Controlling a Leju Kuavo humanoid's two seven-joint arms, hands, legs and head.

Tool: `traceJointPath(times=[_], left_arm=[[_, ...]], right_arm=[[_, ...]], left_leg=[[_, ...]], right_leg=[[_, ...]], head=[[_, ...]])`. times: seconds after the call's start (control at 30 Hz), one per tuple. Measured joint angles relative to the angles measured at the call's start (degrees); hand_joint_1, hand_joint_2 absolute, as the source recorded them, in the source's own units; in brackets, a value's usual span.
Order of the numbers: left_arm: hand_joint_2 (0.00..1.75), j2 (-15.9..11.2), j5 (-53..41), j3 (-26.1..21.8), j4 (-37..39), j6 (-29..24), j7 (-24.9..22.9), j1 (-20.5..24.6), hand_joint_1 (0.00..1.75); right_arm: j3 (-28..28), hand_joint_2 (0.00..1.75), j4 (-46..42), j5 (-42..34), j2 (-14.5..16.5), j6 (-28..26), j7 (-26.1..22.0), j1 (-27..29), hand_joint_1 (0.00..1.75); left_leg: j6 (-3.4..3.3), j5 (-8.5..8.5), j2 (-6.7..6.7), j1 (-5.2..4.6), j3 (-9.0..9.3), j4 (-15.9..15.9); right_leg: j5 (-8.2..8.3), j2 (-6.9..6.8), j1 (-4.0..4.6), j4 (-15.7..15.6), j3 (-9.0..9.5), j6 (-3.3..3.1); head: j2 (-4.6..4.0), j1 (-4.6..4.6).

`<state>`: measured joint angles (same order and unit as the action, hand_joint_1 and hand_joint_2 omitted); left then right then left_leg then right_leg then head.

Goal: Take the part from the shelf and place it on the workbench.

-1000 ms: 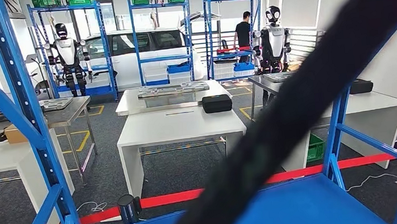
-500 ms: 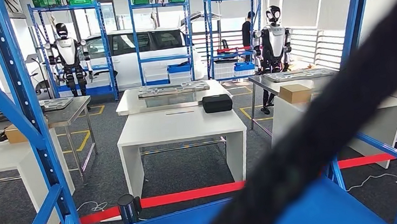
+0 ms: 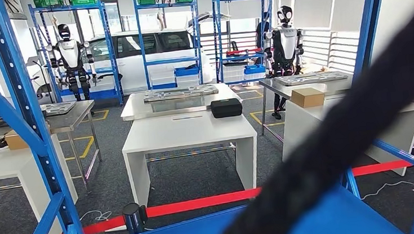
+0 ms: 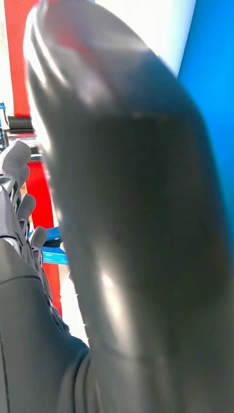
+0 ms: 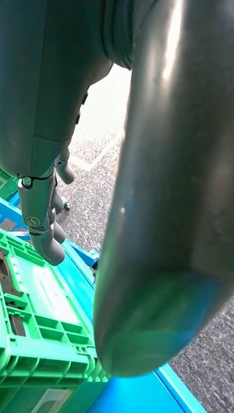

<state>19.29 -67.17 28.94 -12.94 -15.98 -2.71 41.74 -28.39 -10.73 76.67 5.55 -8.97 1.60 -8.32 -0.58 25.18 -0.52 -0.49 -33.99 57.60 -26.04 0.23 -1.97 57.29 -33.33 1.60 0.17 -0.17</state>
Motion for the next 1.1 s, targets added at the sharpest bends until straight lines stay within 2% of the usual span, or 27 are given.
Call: traceJointPath(times=[0.2, 0.33, 1.1], left_arm=[[0.0, 0.0, 0.0, 0.0, 0.0, 0.0, 0.6, -0.4, 0.0], [1.75, 0.1, 0.0, 0.0, 0.0, 0.0, 1.1, -0.9, 0.0], [1.75, 0.8, -0.2, 0.0, -0.1, 0.2, 2.0, -1.4, 0.0]], right_arm=[[-0.4, 0.0, 0.0, -0.2, 0.0, -0.2, -0.1, 0.3, 0.0], [-0.8, 0.0, 0.0, -0.3, 0.0, -0.4, -0.1, 0.4, 0.0], [-1.6, 0.0, 0.0, -1.2, 0.0, -1.3, -0.8, 1.4, 0.0]], left_leg=[[0.0, 0.0, 0.0, 0.0, 0.0, 0.0], [0.0, 0.0, 0.0, 0.0, 0.0, 0.0], [0.0, 0.0, 0.0, 0.0, 0.0, 0.0]], right_leg=[[0.0, 0.0, 0.0, 0.0, 0.0, 0.0], [0.0, 0.0, 0.0, 0.0, -0.01, 0.0], [-0.01, 0.0, 0.0, 0.0, -0.01, 0.01]], head=[[0.0, 0.0], [0.0, 0.0], [0.0, 0.0]])
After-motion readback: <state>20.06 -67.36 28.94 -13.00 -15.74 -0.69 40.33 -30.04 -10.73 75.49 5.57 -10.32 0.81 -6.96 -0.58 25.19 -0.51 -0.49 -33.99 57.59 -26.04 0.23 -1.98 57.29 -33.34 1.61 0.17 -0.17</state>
